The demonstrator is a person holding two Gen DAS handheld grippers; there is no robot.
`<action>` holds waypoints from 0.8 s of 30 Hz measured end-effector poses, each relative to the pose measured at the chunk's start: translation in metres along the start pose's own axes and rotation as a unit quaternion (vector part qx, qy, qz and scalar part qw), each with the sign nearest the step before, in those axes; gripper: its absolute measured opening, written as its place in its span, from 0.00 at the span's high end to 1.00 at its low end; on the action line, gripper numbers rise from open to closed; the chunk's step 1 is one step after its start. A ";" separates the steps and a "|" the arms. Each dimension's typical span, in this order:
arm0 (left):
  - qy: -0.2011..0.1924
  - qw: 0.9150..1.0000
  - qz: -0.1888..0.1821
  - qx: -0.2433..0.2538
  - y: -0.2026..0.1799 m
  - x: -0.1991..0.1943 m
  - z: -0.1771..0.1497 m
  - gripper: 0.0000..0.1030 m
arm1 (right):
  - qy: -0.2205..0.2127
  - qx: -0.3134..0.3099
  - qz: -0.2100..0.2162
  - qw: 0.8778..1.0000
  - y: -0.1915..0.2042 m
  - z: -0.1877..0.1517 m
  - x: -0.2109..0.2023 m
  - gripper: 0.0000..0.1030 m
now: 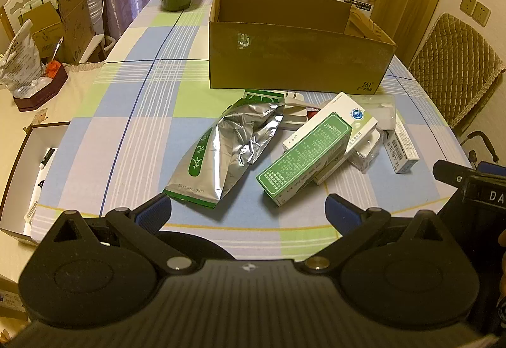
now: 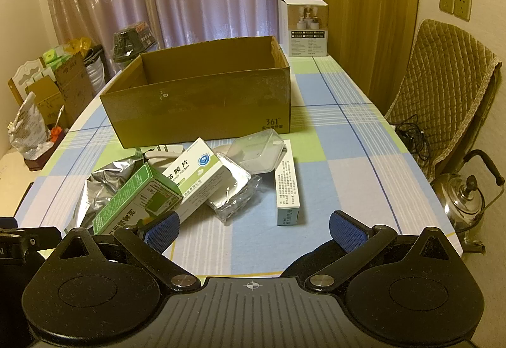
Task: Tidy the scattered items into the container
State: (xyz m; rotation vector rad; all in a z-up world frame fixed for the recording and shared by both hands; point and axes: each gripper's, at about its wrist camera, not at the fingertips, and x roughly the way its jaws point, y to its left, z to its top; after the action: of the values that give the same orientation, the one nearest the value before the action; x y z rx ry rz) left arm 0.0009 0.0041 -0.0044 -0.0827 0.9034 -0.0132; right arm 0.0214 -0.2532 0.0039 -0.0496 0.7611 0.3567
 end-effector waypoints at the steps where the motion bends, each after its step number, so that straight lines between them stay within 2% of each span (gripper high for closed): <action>1: 0.000 1.000 0.000 0.000 0.000 0.000 0.000 0.01 | 0.000 0.000 0.000 1.000 0.000 0.000 0.000 0.00; 24: 0.005 1.000 0.000 -0.005 0.000 0.002 -0.002 0.01 | 0.001 -0.001 0.002 1.000 -0.001 0.002 0.000 0.00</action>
State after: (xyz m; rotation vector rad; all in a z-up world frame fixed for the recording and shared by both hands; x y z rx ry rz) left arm 0.0003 0.0034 -0.0075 -0.0921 0.9130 -0.0100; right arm 0.0230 -0.2539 0.0050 -0.0501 0.7627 0.3621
